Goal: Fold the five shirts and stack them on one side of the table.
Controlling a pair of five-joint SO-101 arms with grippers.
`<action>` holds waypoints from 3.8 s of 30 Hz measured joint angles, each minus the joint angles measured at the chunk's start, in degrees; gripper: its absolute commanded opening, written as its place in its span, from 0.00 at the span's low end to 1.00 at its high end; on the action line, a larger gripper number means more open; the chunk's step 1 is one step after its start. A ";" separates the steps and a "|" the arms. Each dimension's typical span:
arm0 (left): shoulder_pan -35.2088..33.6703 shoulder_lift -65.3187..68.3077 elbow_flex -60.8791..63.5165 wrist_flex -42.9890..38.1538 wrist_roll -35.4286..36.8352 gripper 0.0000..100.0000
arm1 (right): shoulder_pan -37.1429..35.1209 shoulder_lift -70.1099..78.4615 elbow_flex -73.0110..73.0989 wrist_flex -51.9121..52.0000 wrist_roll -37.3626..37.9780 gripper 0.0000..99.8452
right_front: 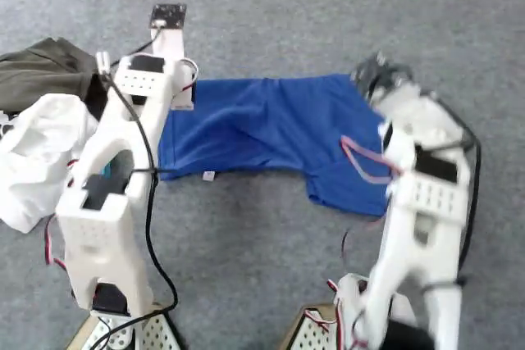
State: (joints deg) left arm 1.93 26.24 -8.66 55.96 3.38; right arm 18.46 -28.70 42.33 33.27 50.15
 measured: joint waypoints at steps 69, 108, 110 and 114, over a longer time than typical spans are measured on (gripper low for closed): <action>-7.12 32.35 -45.71 8.62 8.97 0.03 | 1.58 100.04 -135.12 54.68 -23.65 0.02; -12.66 32.97 -49.05 10.37 8.97 0.03 | 1.93 36.31 -46.86 59.69 34.73 0.10; -12.66 32.97 -49.05 10.37 8.97 0.03 | -0.09 30.07 -36.13 55.12 36.13 0.13; -12.66 32.97 -49.05 10.37 8.97 0.03 | -5.89 21.54 -17.58 46.95 37.27 0.19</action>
State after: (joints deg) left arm -10.73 59.21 -57.71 66.33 12.35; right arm 12.57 -7.16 24.75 80.22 87.43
